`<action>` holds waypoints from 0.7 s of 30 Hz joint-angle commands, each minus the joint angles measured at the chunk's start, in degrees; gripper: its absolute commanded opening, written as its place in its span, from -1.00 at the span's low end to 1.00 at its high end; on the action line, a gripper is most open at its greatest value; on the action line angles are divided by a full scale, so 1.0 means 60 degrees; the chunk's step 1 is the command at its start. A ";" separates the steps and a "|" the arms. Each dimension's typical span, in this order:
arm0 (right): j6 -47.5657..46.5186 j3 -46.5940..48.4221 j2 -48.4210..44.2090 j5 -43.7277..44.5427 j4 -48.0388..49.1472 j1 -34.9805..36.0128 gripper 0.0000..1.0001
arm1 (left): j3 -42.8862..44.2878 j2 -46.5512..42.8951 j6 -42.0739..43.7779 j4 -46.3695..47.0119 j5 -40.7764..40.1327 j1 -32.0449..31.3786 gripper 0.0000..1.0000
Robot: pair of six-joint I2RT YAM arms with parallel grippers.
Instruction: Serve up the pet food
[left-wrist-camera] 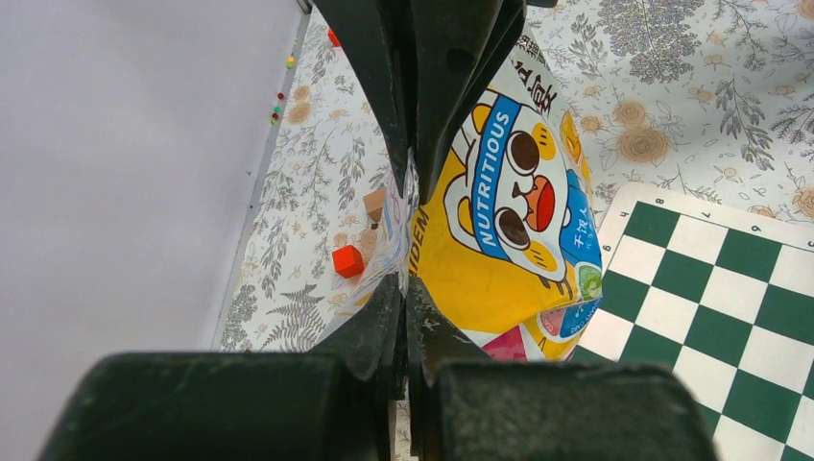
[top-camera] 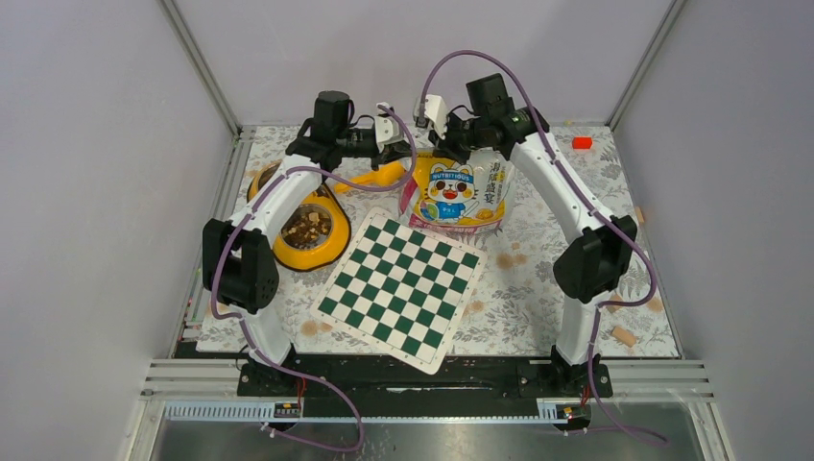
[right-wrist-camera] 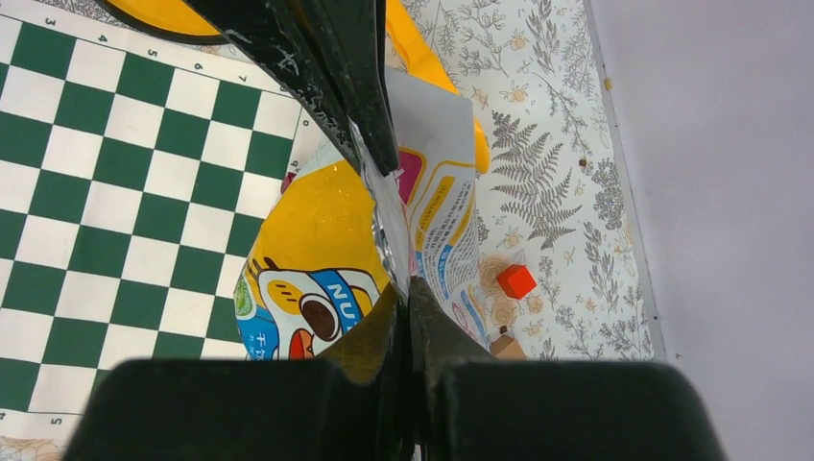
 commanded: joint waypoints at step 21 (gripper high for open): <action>-0.0334 -0.0481 -0.1536 0.3782 -0.1325 -0.2554 -0.85 | -0.0092 -0.0430 0.0219 -0.1212 -0.1034 0.1541 -1.00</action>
